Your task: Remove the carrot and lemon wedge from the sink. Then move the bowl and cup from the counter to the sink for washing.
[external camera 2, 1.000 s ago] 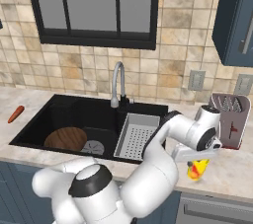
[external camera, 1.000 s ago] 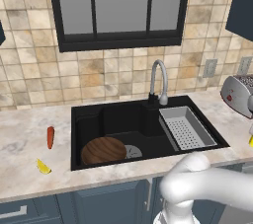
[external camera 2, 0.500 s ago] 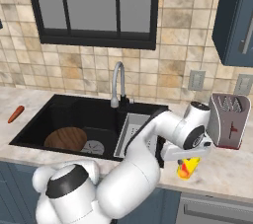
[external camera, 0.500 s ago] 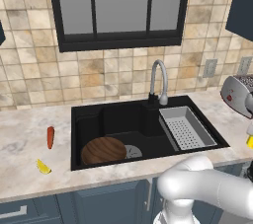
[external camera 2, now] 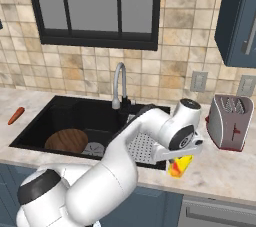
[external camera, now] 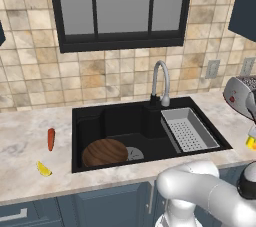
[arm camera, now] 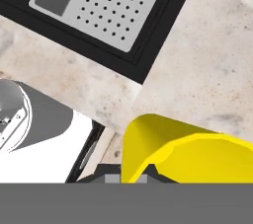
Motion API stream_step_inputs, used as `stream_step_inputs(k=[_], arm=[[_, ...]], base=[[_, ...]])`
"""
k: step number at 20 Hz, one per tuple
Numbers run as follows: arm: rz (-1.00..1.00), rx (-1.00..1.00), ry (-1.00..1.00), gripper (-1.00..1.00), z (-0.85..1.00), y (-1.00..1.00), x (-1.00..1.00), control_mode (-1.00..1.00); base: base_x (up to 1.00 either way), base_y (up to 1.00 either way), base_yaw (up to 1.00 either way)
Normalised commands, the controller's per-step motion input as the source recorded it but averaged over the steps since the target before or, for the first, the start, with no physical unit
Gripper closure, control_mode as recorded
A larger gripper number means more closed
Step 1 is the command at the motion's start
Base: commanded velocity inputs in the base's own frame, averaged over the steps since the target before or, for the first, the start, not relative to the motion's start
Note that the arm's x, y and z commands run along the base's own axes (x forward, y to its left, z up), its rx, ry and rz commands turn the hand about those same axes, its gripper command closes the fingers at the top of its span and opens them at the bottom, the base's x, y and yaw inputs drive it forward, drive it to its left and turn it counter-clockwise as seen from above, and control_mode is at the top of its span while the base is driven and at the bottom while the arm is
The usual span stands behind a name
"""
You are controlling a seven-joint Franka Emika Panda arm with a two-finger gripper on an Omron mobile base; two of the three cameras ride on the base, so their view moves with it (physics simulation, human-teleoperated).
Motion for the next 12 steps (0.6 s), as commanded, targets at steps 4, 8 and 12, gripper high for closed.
stream_step_inputs(k=[4,8,12], arm=[[0.08,0.0,0.0,1.0,0.18,0.4,-0.22,-1.0],[0.1,0.0,0.0,1.0,0.16,0.47,-0.11,-1.0],[0.08,0.0,0.0,1.0,0.21,0.44,-0.01,-1.0]], base=[[0.0,0.0,0.0],[0.0,0.0,0.0],[0.0,0.0,0.0]])
